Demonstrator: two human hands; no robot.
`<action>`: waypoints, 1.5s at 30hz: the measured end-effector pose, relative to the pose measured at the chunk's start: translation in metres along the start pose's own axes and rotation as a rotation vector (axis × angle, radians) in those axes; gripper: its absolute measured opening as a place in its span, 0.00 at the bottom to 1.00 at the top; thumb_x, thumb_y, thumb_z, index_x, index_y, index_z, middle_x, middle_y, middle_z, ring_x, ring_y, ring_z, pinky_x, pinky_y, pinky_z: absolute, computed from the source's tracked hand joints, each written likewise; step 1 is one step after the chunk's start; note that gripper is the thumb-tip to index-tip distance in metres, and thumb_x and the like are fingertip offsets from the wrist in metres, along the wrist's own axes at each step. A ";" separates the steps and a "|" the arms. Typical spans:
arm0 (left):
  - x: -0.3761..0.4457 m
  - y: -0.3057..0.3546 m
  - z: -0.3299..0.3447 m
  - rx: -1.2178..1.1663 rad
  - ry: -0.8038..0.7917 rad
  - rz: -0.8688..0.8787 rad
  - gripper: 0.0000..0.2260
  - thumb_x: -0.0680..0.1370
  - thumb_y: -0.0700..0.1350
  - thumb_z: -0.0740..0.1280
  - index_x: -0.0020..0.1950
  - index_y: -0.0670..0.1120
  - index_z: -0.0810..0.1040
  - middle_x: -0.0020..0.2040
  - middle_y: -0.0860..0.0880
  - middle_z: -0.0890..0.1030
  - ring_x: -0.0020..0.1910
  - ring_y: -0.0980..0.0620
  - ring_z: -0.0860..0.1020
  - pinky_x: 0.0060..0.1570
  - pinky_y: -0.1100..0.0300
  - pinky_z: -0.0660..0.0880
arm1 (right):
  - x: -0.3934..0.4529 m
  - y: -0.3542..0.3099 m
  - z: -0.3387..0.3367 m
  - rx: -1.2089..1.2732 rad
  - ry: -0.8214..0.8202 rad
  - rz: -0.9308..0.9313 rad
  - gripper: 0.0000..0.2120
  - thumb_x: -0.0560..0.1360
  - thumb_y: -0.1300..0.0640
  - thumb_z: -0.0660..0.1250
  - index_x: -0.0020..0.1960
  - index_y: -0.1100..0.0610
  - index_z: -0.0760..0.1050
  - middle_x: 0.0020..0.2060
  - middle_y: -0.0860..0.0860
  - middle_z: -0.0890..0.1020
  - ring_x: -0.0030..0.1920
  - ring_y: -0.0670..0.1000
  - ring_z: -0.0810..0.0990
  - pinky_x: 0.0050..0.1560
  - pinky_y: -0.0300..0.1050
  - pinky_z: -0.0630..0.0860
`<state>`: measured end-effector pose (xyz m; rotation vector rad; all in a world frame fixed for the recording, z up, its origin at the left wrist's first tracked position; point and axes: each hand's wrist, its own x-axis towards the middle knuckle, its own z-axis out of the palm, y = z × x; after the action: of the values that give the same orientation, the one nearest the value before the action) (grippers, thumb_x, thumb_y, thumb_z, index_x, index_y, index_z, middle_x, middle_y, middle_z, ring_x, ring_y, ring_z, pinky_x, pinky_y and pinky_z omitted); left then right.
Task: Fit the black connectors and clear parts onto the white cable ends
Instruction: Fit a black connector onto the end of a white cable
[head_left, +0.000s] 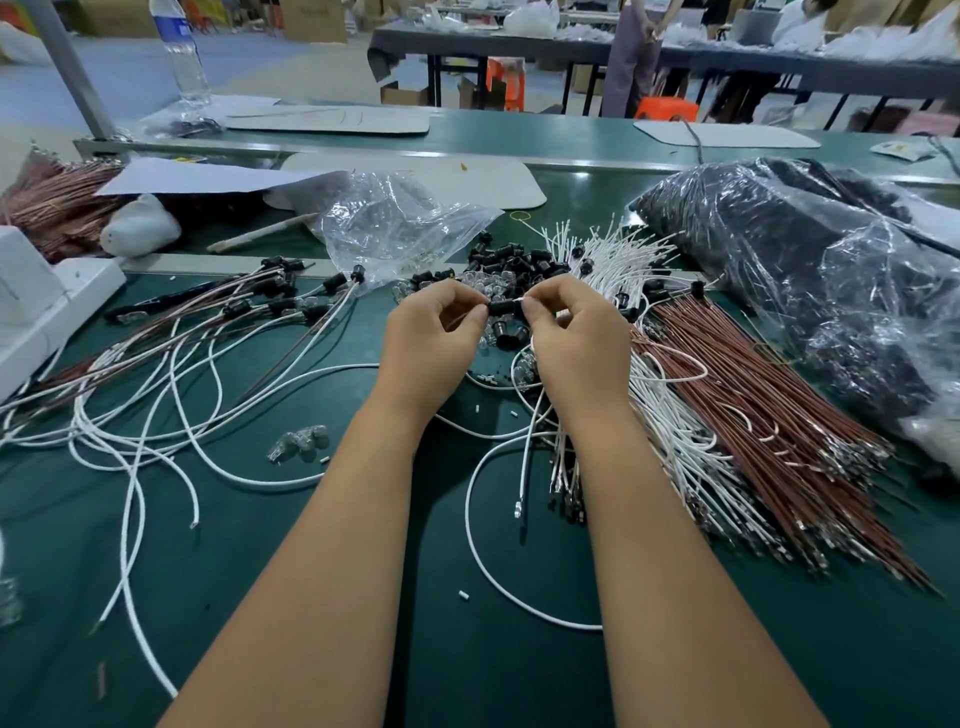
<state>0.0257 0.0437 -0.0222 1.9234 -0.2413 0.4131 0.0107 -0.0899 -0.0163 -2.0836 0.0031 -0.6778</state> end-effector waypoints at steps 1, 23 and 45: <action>0.000 0.000 0.000 -0.010 0.001 -0.006 0.03 0.76 0.39 0.68 0.46 0.46 0.81 0.38 0.50 0.81 0.38 0.56 0.78 0.42 0.63 0.75 | 0.000 0.000 0.000 -0.006 -0.006 -0.007 0.04 0.77 0.56 0.67 0.43 0.51 0.78 0.34 0.43 0.78 0.35 0.46 0.76 0.36 0.45 0.74; 0.002 0.001 -0.004 -0.304 -0.051 -0.097 0.04 0.72 0.38 0.74 0.40 0.46 0.83 0.37 0.47 0.84 0.39 0.52 0.80 0.48 0.57 0.79 | 0.000 -0.001 0.003 0.153 -0.144 -0.050 0.03 0.77 0.59 0.68 0.48 0.51 0.77 0.36 0.44 0.79 0.35 0.41 0.77 0.37 0.33 0.74; 0.001 -0.004 0.001 -0.169 -0.092 -0.068 0.06 0.74 0.44 0.73 0.40 0.54 0.83 0.35 0.39 0.79 0.34 0.49 0.70 0.37 0.57 0.69 | 0.023 0.023 -0.092 -0.377 0.088 0.282 0.17 0.74 0.66 0.58 0.54 0.53 0.81 0.50 0.52 0.82 0.39 0.52 0.76 0.38 0.47 0.73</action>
<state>0.0286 0.0447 -0.0257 1.7812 -0.2619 0.2511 -0.0073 -0.1807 0.0160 -2.3460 0.4992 -0.6287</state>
